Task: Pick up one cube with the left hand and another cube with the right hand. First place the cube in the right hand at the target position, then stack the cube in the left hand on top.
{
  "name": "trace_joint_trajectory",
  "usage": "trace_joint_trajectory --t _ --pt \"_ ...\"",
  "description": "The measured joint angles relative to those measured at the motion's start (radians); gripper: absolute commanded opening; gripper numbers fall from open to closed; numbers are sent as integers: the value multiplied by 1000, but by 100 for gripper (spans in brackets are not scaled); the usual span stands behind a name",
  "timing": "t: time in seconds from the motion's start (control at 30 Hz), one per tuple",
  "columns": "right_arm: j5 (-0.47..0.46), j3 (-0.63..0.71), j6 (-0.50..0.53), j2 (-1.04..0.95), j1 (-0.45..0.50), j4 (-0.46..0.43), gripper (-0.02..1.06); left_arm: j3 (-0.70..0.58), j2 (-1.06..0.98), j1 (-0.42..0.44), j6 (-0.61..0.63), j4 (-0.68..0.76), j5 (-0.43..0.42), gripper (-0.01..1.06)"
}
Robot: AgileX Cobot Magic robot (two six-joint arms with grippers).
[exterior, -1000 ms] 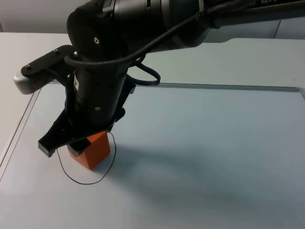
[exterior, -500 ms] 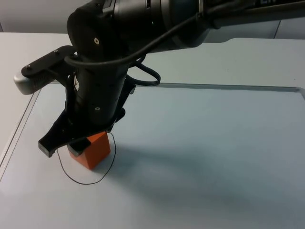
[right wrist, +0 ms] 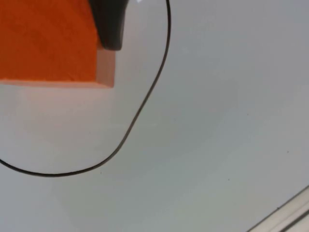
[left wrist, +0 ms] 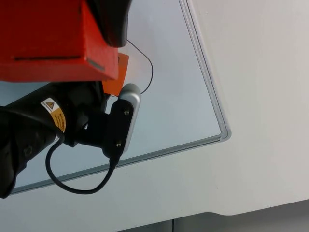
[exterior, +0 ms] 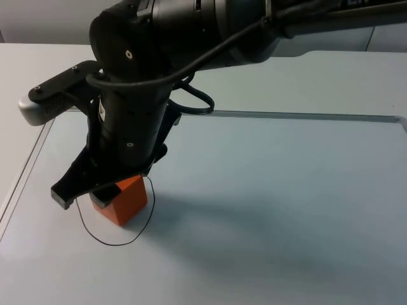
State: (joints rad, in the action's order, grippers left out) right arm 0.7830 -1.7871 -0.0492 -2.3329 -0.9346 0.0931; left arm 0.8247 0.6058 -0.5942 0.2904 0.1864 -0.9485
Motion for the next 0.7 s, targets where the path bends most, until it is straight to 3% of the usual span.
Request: trace_joint_trajectory --t 0.2,0.4,0.7 --pt "0 0 0 0 0 -11 36 0 0 0 0 0 0 0" --pt "0 0 0 0 0 -11 51 0 0 0 0 0 0 0" --pt "0 0 0 0 0 -13 53 0 0 0 0 0 -2 0"
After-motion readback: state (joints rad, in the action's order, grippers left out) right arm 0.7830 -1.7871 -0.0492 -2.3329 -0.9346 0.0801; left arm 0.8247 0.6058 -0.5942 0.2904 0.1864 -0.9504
